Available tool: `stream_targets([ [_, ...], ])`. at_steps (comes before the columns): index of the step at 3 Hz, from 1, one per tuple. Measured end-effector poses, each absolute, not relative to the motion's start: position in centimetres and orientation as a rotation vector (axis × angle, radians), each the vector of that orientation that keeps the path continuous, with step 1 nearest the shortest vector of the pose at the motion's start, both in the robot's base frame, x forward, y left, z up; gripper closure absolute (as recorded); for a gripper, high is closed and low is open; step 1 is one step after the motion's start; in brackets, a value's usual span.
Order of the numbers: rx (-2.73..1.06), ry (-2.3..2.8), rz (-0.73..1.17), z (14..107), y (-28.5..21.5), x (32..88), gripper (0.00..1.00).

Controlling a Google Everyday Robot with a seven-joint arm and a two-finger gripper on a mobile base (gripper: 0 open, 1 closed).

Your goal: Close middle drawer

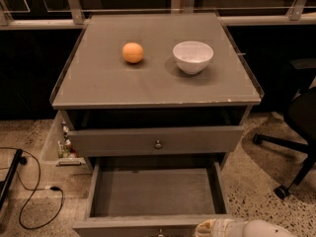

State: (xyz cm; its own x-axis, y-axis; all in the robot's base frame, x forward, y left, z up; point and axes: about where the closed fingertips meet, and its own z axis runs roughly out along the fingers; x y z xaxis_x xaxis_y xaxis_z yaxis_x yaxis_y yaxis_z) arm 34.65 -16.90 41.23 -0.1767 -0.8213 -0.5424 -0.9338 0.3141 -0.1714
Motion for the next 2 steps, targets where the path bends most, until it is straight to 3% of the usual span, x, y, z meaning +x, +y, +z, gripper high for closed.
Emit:
stream_targets([
  [2, -1.547, 2.038, 0.269, 41.23, -16.90, 34.65, 0.35],
])
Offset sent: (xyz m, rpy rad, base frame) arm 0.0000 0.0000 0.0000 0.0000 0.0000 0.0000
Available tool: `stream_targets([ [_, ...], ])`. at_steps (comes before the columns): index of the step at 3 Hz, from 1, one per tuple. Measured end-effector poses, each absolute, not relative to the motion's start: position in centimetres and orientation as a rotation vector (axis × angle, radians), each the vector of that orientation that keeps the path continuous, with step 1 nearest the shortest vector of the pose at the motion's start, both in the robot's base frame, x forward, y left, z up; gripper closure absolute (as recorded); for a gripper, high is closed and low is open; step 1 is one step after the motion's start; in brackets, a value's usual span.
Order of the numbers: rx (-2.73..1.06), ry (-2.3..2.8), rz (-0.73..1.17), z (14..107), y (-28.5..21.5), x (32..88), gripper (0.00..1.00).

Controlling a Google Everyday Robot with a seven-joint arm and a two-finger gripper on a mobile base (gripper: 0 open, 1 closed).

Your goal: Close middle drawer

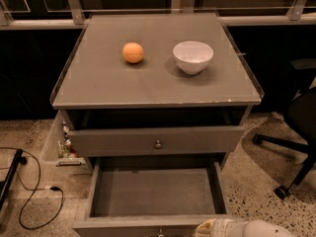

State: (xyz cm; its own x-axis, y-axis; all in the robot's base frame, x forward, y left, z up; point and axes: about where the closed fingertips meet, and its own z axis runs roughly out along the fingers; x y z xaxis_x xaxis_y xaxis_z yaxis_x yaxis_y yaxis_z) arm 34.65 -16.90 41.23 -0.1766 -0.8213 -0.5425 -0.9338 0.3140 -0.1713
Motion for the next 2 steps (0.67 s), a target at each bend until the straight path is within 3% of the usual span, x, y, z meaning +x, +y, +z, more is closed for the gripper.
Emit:
stream_targets([
  [1, -1.548, 2.038, 0.270, 41.21, -16.87, 34.64, 0.11],
  [2, -1.550, 2.037, 0.273, 41.03, -16.85, 34.47, 0.08],
])
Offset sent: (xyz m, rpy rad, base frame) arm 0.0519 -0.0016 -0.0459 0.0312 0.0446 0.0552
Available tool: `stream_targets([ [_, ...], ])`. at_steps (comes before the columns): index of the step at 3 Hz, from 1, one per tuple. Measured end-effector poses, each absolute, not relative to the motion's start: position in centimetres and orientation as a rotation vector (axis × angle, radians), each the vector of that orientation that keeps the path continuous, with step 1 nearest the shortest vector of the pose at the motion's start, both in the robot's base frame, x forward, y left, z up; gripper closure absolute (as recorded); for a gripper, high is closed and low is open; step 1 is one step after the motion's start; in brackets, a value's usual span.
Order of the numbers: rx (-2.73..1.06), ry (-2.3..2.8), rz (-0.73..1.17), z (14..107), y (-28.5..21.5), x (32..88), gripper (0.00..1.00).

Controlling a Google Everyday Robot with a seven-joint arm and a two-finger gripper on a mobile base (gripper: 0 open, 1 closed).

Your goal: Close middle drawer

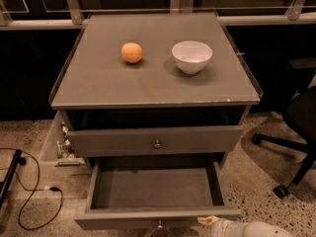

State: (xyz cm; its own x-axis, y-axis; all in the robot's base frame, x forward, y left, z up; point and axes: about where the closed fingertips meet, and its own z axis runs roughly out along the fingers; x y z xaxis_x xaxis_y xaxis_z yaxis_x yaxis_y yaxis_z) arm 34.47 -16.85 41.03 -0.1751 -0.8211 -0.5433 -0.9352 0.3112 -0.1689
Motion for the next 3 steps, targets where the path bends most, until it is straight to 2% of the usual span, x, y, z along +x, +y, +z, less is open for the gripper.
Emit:
stream_targets([
  [1, -1.550, 2.037, 0.273, 41.0, -16.8, 34.3, 0.31],
  [2, -1.575, 2.024, 0.253, 39.6, -17.4, 37.5, 0.55],
  [3, -1.652, 2.047, 0.242, 34.2, -18.9, 42.4, 0.78],
])
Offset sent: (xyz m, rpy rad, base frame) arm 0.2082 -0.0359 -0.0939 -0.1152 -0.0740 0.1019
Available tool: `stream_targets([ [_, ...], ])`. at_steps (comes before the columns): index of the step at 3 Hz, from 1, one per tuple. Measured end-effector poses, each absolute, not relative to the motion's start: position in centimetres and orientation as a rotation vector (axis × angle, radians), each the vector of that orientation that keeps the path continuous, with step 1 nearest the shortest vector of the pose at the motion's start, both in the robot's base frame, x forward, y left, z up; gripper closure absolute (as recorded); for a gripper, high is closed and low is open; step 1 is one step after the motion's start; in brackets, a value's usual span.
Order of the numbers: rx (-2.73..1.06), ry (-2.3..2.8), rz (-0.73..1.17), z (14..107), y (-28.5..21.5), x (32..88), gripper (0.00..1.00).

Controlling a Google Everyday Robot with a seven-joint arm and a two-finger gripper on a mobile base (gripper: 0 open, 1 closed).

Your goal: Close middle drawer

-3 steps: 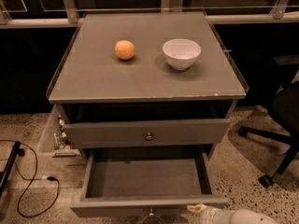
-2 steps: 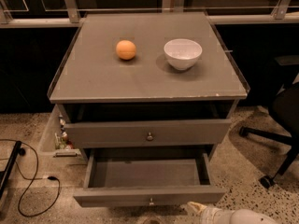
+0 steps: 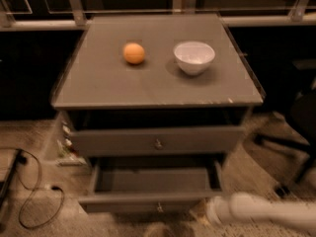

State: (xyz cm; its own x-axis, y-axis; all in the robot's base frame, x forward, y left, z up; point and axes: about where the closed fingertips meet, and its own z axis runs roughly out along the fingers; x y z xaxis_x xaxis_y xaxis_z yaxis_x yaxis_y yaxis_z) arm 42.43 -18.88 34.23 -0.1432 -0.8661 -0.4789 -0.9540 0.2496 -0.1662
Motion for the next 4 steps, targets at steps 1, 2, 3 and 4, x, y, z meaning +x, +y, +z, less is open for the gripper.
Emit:
stream_targets([
  [1, -1.653, 2.047, 0.242, 34.2, -18.9, 42.3, 0.99],
  [2, -1.678, 2.033, 0.162, 35.3, -18.9, 46.4, 1.00],
  [3, -1.678, 2.033, 0.162, 35.3, -18.9, 46.2, 1.00],
  [4, -1.678, 2.033, 0.162, 35.3, -18.9, 46.2, 0.83],
])
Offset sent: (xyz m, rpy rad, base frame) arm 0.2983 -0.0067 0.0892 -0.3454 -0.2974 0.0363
